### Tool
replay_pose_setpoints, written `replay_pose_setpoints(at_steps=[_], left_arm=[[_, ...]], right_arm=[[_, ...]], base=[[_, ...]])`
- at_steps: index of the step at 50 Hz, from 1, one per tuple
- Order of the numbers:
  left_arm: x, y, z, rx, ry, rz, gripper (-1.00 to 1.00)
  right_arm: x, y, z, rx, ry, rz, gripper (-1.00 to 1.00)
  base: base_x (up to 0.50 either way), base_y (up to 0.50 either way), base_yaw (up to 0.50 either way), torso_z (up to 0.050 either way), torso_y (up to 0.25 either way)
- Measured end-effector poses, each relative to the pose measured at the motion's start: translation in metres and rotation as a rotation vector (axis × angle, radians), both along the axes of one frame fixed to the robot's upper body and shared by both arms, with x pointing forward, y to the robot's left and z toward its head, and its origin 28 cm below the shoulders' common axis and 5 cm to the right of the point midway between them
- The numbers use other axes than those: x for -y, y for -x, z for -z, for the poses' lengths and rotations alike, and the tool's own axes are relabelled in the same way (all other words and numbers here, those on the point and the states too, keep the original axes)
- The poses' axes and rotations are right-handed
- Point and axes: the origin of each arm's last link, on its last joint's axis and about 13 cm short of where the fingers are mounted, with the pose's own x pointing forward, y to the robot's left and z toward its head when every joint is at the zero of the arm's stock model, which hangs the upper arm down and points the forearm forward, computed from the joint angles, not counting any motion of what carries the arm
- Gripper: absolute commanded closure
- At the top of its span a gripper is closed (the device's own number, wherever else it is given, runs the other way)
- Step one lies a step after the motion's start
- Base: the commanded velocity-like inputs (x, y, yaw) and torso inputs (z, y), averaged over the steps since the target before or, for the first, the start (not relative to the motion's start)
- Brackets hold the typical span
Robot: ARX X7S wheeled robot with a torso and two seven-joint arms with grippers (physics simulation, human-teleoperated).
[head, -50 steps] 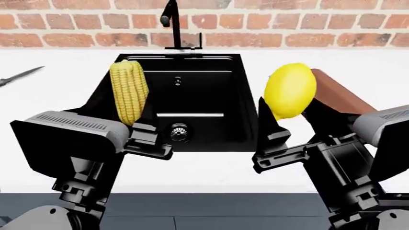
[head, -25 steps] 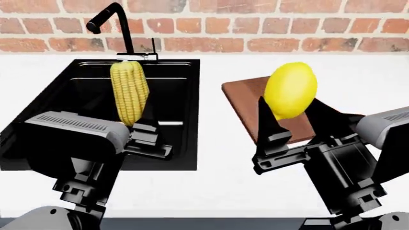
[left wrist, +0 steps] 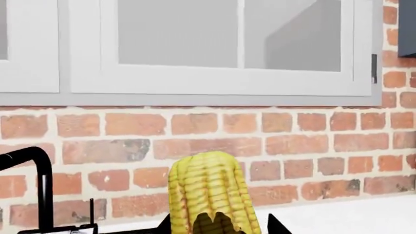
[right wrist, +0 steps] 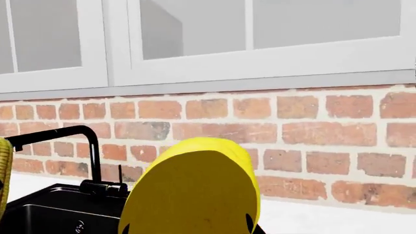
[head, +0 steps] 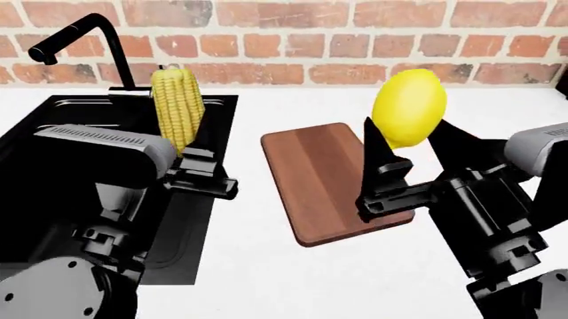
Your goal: Pick the vegetables from the sink and place them on the cutting board.
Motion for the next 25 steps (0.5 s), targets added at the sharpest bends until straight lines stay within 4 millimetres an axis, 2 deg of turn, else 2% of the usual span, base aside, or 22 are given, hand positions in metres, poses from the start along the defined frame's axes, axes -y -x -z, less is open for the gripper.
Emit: replay_pose_setpoints(at_steps=[16, 25], left_arm=[[0.015, -0.070, -0.066, -0.132, -0.031, 0.048, 1.00], [0.025, -0.090, -0.085, -0.209, -0.048, 0.098, 1.00]], right_arm=[[0.012, -0.081, -0.071, -0.198, 0.106, 0.116, 1.00], [0.010, -0.112, -0.089, -0.313, 0.154, 0.124, 1.00]], base=[[0.00, 0.00, 0.00, 0.000, 0.000], [0.00, 0.00, 0.00, 0.000, 0.000]])
